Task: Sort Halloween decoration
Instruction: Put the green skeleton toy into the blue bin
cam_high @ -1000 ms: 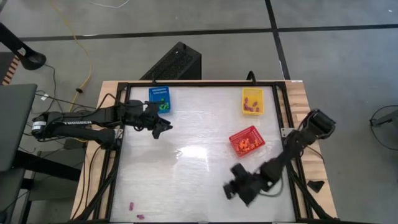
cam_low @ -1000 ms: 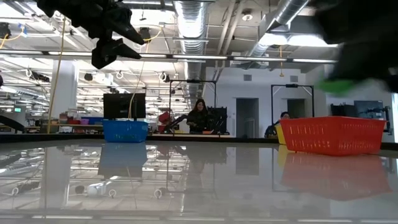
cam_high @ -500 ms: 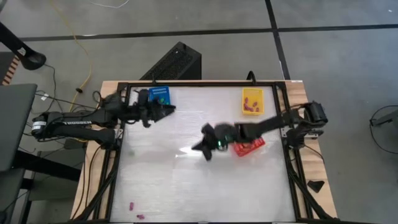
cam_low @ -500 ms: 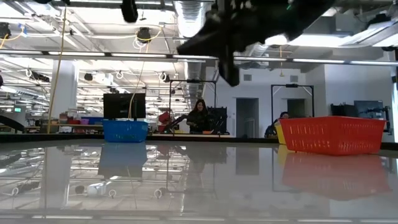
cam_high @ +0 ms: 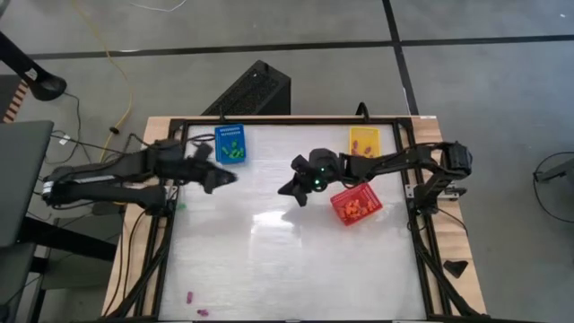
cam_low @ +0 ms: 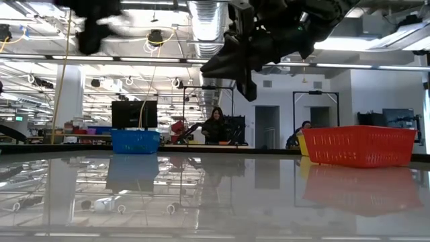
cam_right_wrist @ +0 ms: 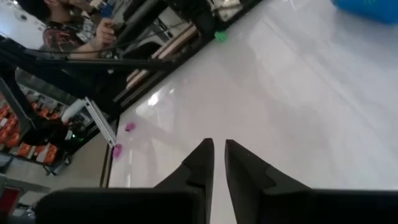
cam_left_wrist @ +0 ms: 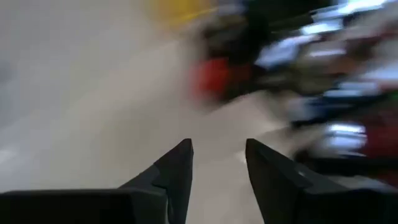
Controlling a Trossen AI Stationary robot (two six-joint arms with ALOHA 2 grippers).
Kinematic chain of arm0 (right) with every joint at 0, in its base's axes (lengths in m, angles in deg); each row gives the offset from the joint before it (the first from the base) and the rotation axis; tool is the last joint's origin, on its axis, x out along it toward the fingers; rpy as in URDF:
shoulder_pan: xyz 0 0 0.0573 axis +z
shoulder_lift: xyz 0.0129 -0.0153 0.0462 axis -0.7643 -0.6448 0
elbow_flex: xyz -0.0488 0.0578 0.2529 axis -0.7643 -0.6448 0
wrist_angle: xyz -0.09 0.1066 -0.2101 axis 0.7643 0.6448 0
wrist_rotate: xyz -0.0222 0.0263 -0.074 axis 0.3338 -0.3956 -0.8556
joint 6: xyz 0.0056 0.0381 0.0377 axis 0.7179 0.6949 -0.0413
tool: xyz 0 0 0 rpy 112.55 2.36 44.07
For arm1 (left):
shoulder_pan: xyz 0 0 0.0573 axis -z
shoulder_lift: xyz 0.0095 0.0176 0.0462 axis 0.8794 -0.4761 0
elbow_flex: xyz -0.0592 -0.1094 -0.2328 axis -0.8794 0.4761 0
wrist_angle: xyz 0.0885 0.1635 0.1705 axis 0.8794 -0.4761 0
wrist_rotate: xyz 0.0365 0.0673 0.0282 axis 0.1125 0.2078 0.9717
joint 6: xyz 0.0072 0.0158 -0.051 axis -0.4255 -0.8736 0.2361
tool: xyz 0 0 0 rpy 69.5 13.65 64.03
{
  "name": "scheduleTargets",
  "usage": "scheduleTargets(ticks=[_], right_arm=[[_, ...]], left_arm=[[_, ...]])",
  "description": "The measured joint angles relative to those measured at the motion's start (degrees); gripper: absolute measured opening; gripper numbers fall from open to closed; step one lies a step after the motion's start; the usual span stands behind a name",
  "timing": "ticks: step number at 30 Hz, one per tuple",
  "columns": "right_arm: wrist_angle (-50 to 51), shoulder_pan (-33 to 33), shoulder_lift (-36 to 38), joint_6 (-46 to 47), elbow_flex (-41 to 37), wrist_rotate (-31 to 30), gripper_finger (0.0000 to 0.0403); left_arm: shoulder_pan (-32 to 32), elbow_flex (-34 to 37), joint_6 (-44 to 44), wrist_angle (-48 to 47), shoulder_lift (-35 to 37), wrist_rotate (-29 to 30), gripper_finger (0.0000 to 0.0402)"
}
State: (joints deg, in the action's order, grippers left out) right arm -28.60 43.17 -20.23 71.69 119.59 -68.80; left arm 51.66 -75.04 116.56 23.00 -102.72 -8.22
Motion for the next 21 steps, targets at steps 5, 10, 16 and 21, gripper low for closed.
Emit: scheduleTargets(ticks=[5, 10, 16, 21], right_arm=[[4.70, 1.02, 0.00, 0.47, 0.02, 2.75, 0.0079], [7.51, 2.51, -0.05, -0.65, 0.02, 2.96, 0.0080], [7.95, 2.93, -0.02, -0.88, 0.02, 3.38, 0.0081], [7.96, 3.33, -0.02, 0.31, 0.02, 4.22, 0.0081]], left_arm=[[-0.04, -8.70, 0.05, -41.52, 4.10, 9.09, 0.0120], [-0.04, -10.65, -9.85, -56.50, 2.50, 4.18, 0.0116], [-0.04, -9.27, -21.23, -62.00, -8.87, -2.44, 0.0120], [-0.04, -9.18, -32.61, -63.95, -22.11, 0.38, 0.0136]])
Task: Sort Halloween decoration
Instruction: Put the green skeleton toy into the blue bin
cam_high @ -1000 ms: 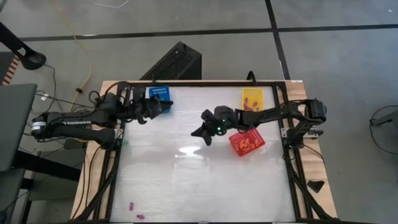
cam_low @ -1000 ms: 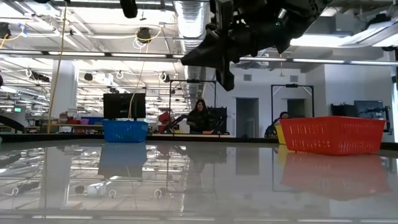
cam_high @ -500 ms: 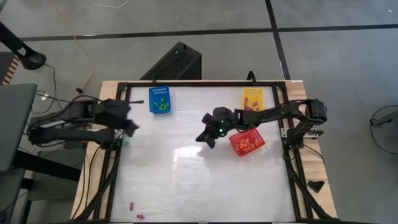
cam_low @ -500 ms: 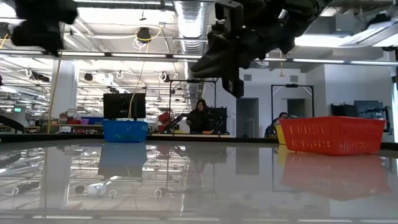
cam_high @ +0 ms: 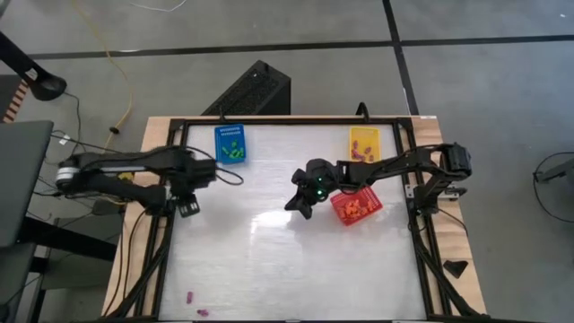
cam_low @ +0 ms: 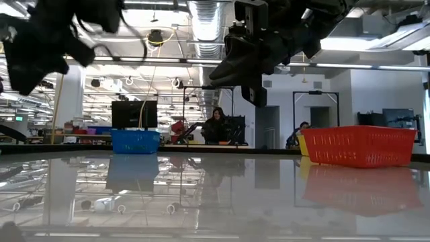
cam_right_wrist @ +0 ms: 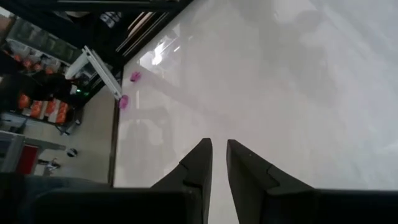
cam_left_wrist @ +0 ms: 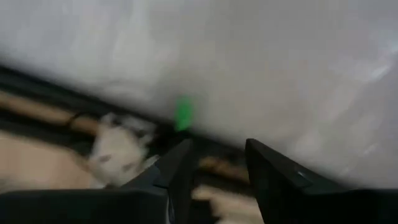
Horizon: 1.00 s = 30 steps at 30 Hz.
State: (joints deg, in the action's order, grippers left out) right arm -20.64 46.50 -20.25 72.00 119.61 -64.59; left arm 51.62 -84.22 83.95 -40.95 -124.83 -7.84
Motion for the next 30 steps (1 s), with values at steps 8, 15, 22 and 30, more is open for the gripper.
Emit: scheduleTargets(ticks=[8, 15, 22, 30], right_arm=[[0.81, 3.91, 0.96, 1.41, 0.00, 0.42, 0.0081], [8.47, 7.55, 7.05, 1.33, 0.00, -5.81, 0.0082], [16.81, 9.53, 15.27, 0.30, 0.00, -15.21, 0.0082], [25.00, 9.74, 22.40, -0.12, 0.03, -21.79, 0.0082]], left_arm=[[-0.60, 0.02, -13.90, -5.34, -14.47, 10.23, 0.0157], [-2.89, 0.39, -16.29, -1.51, -20.30, 8.12, 0.0182], [-7.54, 3.38, -17.08, 0.03, -21.70, 5.31, 0.0230], [-9.09, 4.07, -16.31, -0.49, -22.38, 1.21, 0.0240]])
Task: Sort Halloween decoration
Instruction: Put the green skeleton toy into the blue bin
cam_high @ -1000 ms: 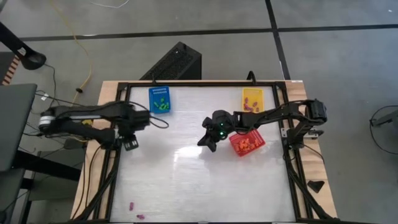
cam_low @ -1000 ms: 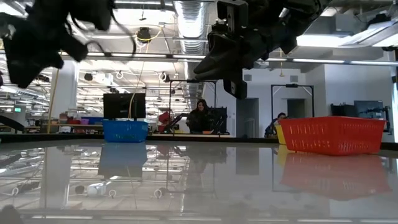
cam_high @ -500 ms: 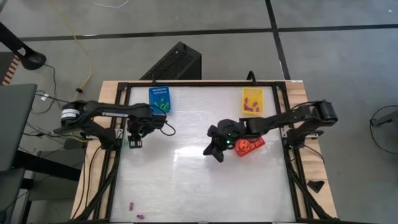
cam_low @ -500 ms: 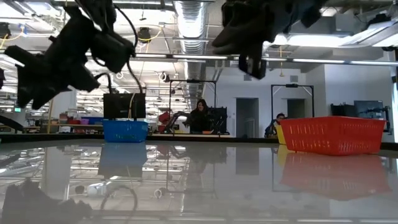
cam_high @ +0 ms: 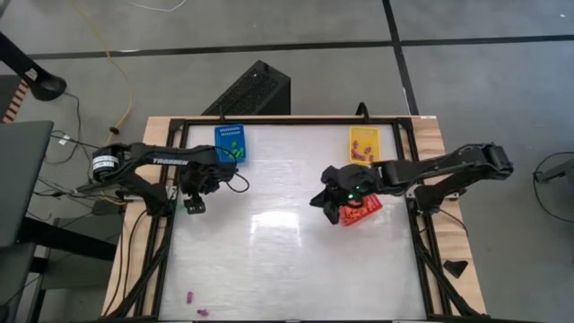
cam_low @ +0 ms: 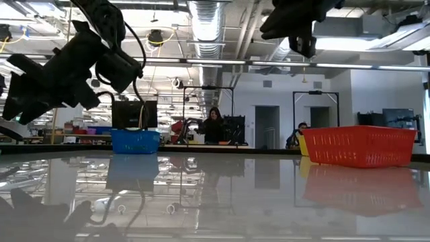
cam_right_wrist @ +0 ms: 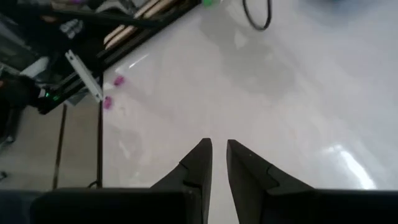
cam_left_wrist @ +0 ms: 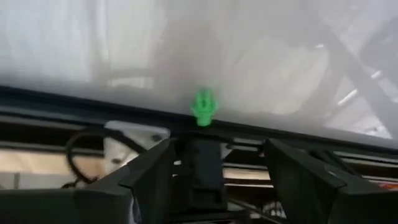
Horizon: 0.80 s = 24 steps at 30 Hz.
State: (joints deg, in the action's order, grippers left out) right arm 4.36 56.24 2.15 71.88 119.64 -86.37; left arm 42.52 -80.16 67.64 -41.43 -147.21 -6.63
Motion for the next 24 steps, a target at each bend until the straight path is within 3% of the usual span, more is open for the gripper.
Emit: scheduleTargets(ticks=[13, 21, 24], right_arm=[[2.17, 0.96, 4.27, 0.43, -0.01, -3.32, 0.0082], [2.18, 2.64, 4.44, 0.44, -0.01, -3.85, 0.0082], [2.16, 2.57, 4.44, 0.44, -0.01, -3.86, 0.0082]], left_arm=[[-0.45, 2.13, 4.43, -3.20, -14.98, -1.47, 0.0240], [0.13, 1.52, 3.65, -2.54, -16.05, -2.57, 0.0240], [0.13, 0.86, 2.79, 0.75, -16.05, -7.36, 0.0240]])
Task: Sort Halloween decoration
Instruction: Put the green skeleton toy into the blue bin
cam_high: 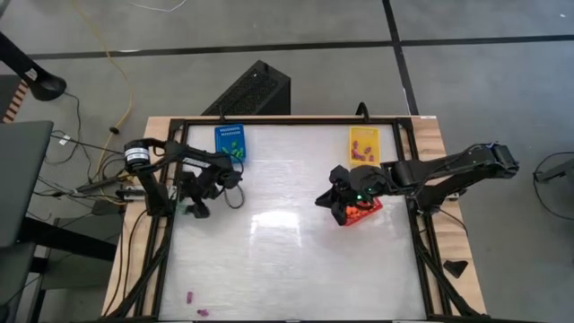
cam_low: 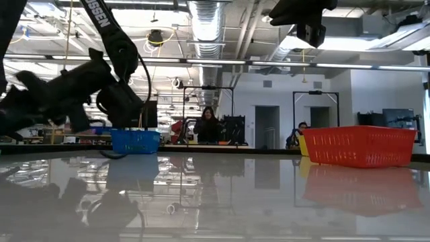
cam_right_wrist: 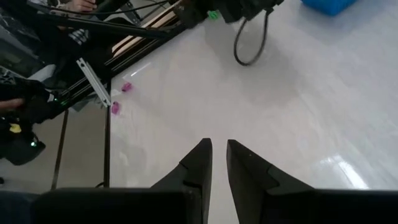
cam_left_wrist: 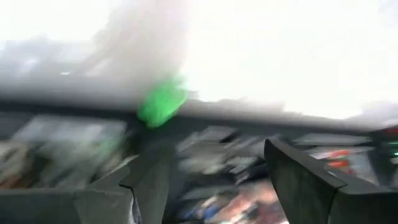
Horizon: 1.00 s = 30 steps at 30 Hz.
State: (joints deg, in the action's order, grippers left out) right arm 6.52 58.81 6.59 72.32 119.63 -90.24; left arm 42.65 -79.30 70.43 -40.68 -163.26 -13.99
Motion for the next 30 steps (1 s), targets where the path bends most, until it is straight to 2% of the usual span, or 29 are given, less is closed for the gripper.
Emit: scheduleTargets(ticks=[2, 3, 7, 12, 16, 23, 30], right_arm=[[0.00, -0.04, 0.00, 0.00, 0.00, -0.03, 0.0082], [0.00, -0.06, 0.00, 0.02, 0.00, -0.05, 0.0082], [-0.02, 0.37, 0.00, 0.75, 0.00, -0.03, 0.0082], [-0.02, 1.67, 0.00, 1.14, 0.00, 0.06, 0.0082], [-0.02, 1.93, 0.00, 1.52, 0.00, 0.12, 0.0082], [-0.02, 1.91, 0.00, 1.70, 0.00, 0.18, 0.0082], [0.00, 1.91, 0.00, 2.03, 0.00, 0.31, 0.0082]], left_arm=[[0.03, 0.00, 1.49, 4.06, 0.00, -5.80, 0.0240], [0.13, 0.12, 3.03, 5.63, 0.01, -6.54, 0.0239], [-0.69, 2.53, 8.78, 11.18, 0.02, -1.99, 0.0239], [-1.97, 6.90, 12.49, 11.78, 0.04, 4.43, 0.0239], [-2.54, 10.09, 14.08, 14.77, 0.13, 1.85, 0.0239], [-2.51, 10.53, 15.31, 15.87, 0.13, 0.36, 0.0238], [-1.88, 10.36, 15.04, 15.19, 0.07, -0.41, 0.0203]])
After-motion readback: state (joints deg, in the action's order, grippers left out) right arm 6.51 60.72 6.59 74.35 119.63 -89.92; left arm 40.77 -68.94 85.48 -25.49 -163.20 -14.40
